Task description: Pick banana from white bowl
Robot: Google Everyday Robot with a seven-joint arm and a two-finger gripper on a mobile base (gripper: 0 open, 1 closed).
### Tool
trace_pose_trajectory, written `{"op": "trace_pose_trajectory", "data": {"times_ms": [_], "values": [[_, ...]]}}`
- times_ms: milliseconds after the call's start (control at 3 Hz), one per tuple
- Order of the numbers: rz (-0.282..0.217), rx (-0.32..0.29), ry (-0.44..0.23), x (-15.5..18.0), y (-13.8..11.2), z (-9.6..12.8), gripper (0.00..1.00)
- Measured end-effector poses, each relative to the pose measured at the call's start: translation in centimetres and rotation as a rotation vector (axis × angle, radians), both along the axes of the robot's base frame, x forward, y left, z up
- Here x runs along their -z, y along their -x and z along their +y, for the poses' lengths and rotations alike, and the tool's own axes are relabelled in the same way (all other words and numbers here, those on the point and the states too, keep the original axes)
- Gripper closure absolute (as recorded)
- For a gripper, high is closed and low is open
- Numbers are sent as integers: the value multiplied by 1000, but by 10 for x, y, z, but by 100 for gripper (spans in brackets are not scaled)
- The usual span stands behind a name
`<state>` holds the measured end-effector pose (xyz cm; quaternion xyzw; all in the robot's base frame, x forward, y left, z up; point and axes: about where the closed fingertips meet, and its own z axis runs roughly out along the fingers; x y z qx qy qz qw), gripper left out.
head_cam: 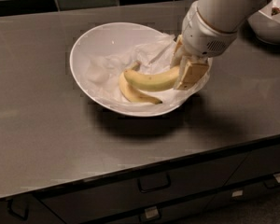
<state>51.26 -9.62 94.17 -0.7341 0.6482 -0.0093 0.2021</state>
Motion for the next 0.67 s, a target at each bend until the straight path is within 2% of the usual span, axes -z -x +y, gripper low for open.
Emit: {"op": "trace_pose_trajectory", "data": {"times_ms": [333,667], "values": [[-84,-30,-77,-34,16,-26,100],[-84,-30,-77,-34,16,-26,100]]}}
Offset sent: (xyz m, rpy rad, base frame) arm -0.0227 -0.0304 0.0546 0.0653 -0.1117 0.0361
